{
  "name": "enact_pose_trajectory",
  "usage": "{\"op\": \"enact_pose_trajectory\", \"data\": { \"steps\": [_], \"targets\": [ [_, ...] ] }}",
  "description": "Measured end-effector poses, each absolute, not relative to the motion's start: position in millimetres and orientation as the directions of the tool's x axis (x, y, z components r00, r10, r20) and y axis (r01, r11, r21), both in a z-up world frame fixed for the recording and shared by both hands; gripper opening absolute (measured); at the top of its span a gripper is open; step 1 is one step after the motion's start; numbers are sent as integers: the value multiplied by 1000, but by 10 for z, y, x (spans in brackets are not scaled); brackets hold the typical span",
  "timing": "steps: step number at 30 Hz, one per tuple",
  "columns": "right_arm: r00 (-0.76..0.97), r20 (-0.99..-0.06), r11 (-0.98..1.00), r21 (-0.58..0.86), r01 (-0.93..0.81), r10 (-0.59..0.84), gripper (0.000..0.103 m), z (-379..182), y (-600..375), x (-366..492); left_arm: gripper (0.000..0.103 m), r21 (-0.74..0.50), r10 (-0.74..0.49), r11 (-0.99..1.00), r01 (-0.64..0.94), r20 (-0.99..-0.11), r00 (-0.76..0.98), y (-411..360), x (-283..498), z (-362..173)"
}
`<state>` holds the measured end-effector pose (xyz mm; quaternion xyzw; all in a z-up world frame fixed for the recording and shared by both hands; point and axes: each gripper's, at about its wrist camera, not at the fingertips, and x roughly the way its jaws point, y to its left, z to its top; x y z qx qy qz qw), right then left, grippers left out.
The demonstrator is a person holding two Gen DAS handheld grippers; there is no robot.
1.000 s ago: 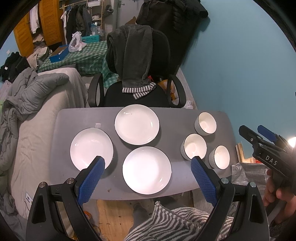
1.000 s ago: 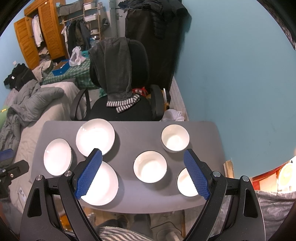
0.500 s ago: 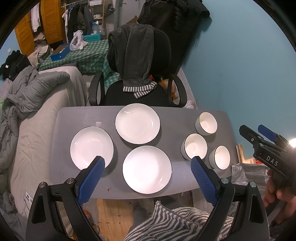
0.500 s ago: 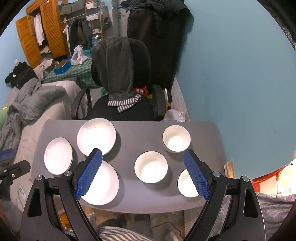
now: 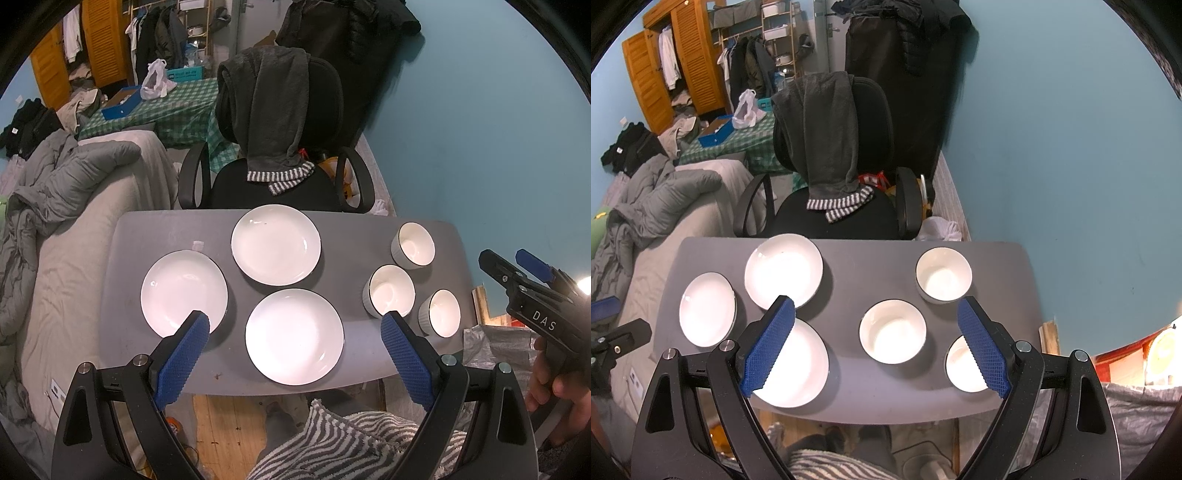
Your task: Organize plates and bowls
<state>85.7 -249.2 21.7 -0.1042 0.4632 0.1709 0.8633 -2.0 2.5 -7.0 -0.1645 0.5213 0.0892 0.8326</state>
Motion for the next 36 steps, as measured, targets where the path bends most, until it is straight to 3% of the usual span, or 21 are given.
{"op": "enact_pose_trajectory", "data": {
  "steps": [16,25,36],
  "targets": [
    [510,-837,919,-23,-395,198,88,193,-2480,851,95,-171,-13,930,-326,-900,436,31,-65,-104],
    [508,-841,906,-53,-421,187,88,136,-2385,835,95,-82,88,923,-375,-906,414,121,-133,-186],
    [492,-847,865,-79,-496,204,88,25,-2126,855,95,-152,25,883,-444,-929,369,464,-262,-458]
  ]
}}
